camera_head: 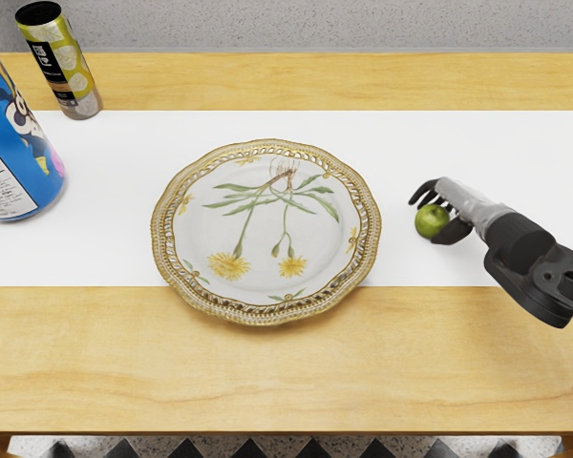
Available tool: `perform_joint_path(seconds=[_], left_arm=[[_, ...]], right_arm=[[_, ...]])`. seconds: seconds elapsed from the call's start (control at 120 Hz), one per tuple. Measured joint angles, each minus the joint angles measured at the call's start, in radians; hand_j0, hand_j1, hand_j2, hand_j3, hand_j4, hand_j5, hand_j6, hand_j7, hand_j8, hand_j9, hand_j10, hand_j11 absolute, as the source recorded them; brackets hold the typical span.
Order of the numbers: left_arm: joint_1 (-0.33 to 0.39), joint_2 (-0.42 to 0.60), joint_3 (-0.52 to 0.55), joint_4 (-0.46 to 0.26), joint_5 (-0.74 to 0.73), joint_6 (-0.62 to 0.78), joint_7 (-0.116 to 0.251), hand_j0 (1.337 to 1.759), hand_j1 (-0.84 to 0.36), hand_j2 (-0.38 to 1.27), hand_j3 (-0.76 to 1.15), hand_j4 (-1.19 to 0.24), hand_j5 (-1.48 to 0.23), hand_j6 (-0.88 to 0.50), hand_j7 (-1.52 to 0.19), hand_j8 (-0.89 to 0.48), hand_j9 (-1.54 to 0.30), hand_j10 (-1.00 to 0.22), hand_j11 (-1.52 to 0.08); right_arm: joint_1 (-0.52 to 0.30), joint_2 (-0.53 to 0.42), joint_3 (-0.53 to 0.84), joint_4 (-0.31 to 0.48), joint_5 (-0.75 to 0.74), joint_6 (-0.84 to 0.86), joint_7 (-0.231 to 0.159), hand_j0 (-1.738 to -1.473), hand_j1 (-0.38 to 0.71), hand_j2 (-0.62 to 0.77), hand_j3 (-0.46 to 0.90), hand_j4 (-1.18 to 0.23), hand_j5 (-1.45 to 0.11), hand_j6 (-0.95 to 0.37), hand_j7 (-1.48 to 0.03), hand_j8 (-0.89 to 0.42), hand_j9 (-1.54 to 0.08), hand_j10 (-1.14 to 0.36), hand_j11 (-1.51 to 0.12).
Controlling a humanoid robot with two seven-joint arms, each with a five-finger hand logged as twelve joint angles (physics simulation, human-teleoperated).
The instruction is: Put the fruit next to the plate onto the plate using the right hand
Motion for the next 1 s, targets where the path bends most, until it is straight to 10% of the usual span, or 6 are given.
perform_joint_path(seconds=[0.408, 1.0], left_arm=[[0.0, 0.0, 0.0, 0.0, 0.0, 0.0, 0.0, 1.658, 0.06, 0.05, 0.0, -0.24, -0.32, -0.24, -0.32, -0.24, -0.32, -0.24, -0.32], [0.0, 0.0, 0.0, 0.0, 0.0, 0.0, 0.0, 1.658, 0.06, 0.05, 0.0, -0.24, -0.32, -0.24, -0.32, -0.24, -0.32, -0.24, -0.32]], right_arm=[[0.0, -0.003, -0.003, 0.012, 0.011, 0.007, 0.001, -1.652, 0.25, 0.27, 0.0, -0.71, -0.88, -0.54, -0.9, -0.46, -0.9, -0.64, -0.9], [0.026, -0.063, 0.0, 0.042, 0.108, 0.04, 0.004, -1.65, 0.3, 0.32, 0.0, -0.8, -1.17, -0.41, -1.11, -0.29, -1.17, -0.53, -1.19]])
